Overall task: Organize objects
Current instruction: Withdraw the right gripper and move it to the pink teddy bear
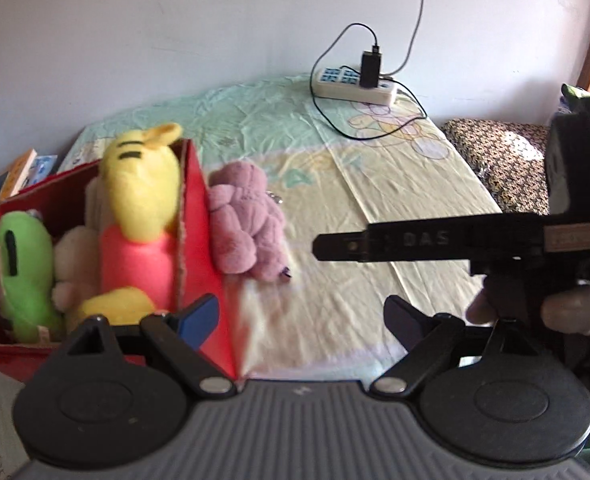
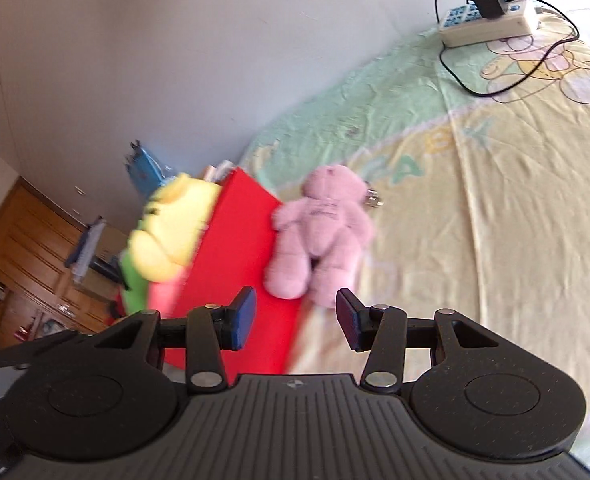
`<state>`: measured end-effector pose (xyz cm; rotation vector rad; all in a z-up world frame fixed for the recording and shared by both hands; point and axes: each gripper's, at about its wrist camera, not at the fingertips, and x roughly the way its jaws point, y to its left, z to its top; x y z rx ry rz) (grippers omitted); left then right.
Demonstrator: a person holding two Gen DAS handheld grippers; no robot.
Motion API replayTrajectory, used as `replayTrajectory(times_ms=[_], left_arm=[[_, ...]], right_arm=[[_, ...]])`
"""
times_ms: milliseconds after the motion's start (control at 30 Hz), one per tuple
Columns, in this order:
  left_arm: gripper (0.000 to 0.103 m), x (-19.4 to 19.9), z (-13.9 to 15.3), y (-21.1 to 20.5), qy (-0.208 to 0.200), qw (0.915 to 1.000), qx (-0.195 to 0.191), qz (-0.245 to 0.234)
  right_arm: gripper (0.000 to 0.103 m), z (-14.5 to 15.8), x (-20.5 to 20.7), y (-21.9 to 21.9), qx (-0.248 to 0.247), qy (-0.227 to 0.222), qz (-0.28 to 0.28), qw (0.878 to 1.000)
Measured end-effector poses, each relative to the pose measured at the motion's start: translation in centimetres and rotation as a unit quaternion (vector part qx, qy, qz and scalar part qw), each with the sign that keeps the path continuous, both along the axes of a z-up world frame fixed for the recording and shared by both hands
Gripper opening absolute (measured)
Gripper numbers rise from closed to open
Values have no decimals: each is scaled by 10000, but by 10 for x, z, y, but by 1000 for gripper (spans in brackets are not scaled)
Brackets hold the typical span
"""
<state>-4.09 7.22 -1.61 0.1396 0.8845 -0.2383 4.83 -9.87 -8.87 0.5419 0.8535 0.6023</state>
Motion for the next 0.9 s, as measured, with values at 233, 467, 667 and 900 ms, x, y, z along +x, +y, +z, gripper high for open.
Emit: replayTrajectory(times_ms=[233,467,667,900], left_arm=[[92,-1,-43,-15,228,9989,-65,-395],[92,3,-85,-5,666,9968,-265,-347],[93,5,-92,1,765,9964,-239,-295],[92,10,-92,6,770,9961,-323,-284]], right_arm=[[49,-29,17,12,-376,3,334,9987],[48,-39,34,47,-654,-222,730,9949],[42,-43,41,73,-1117,-665,759,9886],[32,-49,39,58,-1085,-817,491,9895]])
